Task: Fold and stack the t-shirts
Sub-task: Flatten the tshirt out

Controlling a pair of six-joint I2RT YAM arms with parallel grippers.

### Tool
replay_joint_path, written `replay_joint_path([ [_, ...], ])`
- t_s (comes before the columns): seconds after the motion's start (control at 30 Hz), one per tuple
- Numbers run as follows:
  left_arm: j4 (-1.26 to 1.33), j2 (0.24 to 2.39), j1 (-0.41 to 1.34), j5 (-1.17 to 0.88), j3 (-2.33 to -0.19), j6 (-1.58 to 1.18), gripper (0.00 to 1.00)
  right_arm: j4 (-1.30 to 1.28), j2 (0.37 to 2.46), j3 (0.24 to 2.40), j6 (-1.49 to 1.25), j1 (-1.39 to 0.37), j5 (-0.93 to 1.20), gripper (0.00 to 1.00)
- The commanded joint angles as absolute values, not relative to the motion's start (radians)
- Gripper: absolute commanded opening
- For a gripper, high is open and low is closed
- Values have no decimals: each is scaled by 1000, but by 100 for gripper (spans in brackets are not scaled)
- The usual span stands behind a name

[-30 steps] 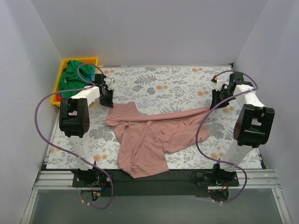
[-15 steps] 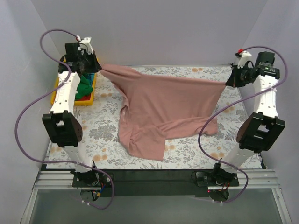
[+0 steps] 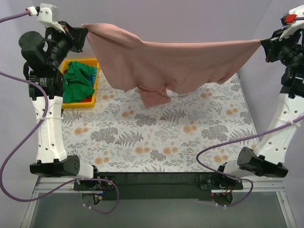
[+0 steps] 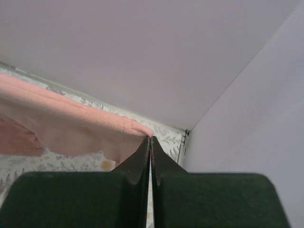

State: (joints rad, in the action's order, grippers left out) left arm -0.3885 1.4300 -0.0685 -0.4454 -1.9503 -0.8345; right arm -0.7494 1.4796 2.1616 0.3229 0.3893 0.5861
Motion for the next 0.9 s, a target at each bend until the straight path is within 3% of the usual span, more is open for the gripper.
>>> replay_joint_path([
  [0.0, -330, 1387, -83, -523, -1993, -908, 0, -582, 1373, 2117, 221, 399, 647, 1],
  [0.1, -330, 1384, -83, -571, -1993, -937, 0, -506, 1330, 2054, 169, 399, 666, 1],
  [0.23, -338, 1396, -84, -266, -2086, -881, 0, -496, 1356, 2123, 182, 402, 464, 1],
  [0.3, -304, 1390, -84, -226, -2094, -876, 0, -483, 1371, 2147, 175, 402, 407, 1],
  [0.4, -325, 1411, -84, -310, -2111, -865, 0, -489, 1400, 2160, 129, 402, 473, 1],
  [0.53, -337, 1439, -84, -219, -2138, -853, 0, -494, 1430, 2167, 100, 402, 460, 1],
  [0.73, -238, 1449, -84, -247, -2178, -864, 0, -431, 1462, 2212, 32, 403, 498, 1],
  [0.87, -325, 1506, -84, -362, -2198, -934, 0, -394, 1470, 2168, -53, 399, 647, 1],
])
